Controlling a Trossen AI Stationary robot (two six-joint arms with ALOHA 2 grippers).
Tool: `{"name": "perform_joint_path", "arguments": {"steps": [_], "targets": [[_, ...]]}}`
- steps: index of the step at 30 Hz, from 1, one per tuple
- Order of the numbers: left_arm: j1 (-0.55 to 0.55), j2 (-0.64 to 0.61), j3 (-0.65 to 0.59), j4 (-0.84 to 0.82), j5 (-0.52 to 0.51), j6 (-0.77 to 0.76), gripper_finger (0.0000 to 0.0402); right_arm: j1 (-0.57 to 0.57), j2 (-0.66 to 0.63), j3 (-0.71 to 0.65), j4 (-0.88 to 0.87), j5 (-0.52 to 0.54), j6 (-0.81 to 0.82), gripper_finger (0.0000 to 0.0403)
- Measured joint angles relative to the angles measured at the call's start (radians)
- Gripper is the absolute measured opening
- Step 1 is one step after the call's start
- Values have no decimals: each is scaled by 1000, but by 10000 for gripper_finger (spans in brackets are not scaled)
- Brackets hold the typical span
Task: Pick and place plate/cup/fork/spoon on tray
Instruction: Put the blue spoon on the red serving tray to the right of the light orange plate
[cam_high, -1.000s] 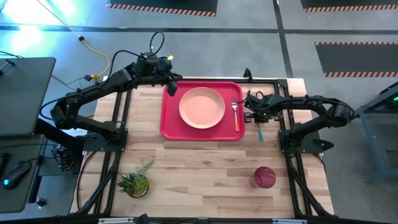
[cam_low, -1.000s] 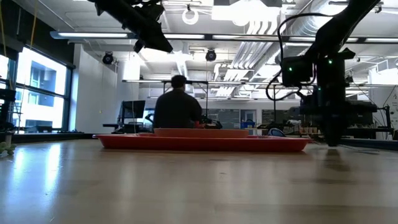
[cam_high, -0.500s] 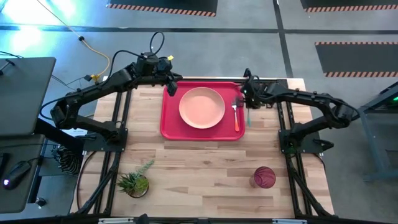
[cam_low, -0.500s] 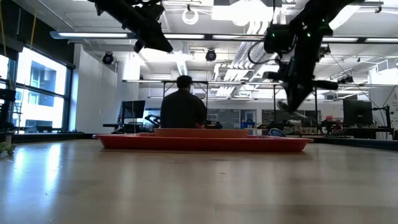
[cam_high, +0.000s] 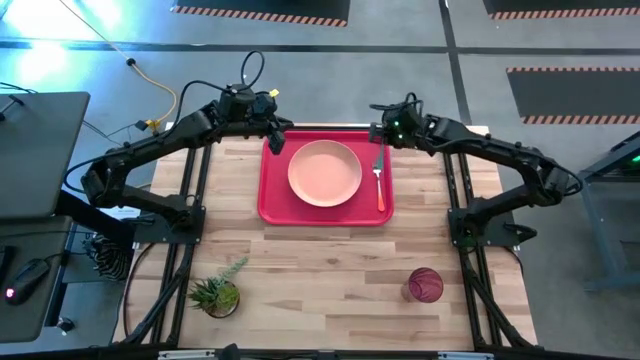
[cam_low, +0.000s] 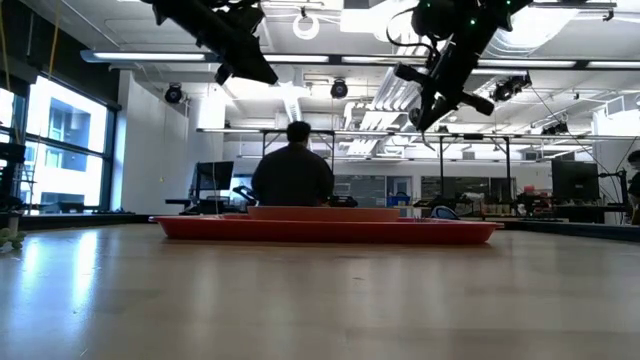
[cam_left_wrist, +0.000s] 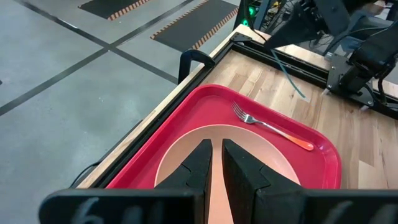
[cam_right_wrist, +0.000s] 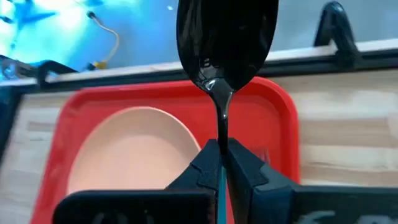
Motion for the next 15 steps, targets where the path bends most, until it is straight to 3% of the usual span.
{"name": "perform_joint_path", "arguments": {"steps": [7, 15], "targets": [[0, 0, 0, 0, 0, 0, 28, 35, 42, 0, 38, -3, 31, 1], [0, 0, 0, -1, 0, 0, 28, 81, 188, 0, 32, -58, 84, 0]]}}
